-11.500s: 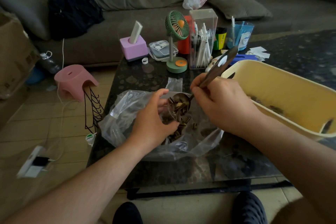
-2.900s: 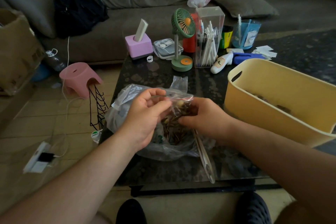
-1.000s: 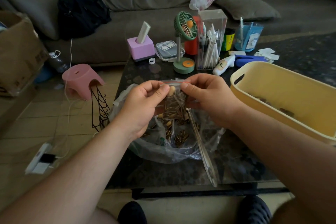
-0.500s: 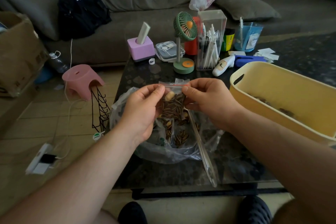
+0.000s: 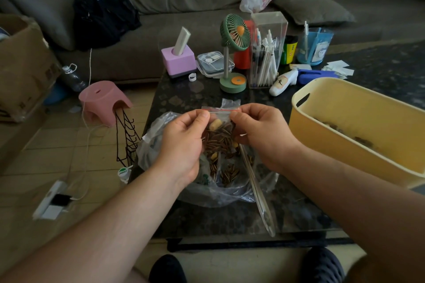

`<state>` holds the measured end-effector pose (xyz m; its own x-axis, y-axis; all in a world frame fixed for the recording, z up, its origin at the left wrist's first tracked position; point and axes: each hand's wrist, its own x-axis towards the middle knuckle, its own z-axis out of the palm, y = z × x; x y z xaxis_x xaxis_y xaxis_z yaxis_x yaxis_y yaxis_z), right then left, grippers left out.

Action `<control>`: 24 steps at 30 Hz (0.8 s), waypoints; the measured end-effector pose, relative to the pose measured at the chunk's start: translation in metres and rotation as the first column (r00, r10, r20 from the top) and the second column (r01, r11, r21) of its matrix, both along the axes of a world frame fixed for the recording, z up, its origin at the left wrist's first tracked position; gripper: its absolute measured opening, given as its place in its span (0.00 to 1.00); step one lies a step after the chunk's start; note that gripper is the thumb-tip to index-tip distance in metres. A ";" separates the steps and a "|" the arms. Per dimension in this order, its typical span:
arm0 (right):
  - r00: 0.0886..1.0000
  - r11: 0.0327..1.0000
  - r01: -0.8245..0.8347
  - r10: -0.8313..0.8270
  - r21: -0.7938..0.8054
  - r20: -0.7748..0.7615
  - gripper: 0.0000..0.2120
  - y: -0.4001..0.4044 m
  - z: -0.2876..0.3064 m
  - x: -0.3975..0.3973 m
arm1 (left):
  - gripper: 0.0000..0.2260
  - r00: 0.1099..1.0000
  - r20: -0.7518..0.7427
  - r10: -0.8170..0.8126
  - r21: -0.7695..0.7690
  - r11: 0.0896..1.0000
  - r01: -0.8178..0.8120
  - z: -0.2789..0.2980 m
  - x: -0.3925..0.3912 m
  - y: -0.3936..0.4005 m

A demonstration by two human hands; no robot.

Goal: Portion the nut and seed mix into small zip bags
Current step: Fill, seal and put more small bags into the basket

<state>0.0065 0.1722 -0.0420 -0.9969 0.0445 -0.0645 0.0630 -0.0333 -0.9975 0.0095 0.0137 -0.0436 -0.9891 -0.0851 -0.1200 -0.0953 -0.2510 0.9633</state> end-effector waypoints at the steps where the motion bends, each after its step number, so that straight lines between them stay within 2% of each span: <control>1: 1.000 1.000 -0.015 0.015 -0.008 0.007 0.05 0.000 0.000 0.001 | 0.08 1.000 0.006 -0.003 0.012 1.000 0.003 0.001 0.000 0.000; 7: 0.999 0.999 -0.035 0.036 0.029 -0.027 0.04 -0.002 0.003 0.003 | 0.08 0.999 0.018 -0.045 0.021 0.999 0.044 0.002 0.001 -0.001; 13: 0.998 0.998 -0.033 0.036 0.051 -0.045 0.04 0.000 0.006 0.003 | 0.06 0.995 0.055 -0.079 0.107 0.992 0.073 0.002 0.002 0.001; 17: 0.998 0.998 -0.029 0.032 0.052 -0.059 0.04 0.003 0.007 0.003 | 0.05 0.993 0.031 -0.116 0.096 0.989 0.113 0.000 0.003 0.002; 22: 0.996 0.997 -0.077 0.078 0.025 -0.044 0.04 0.000 0.005 0.005 | 0.06 0.997 0.009 -0.083 0.058 0.995 0.082 -0.002 0.001 0.002; 24: 0.995 0.996 -0.086 0.086 0.005 -0.053 0.09 -0.001 0.005 0.006 | 0.07 0.996 -0.005 -0.090 0.053 0.995 0.090 -0.003 0.001 0.002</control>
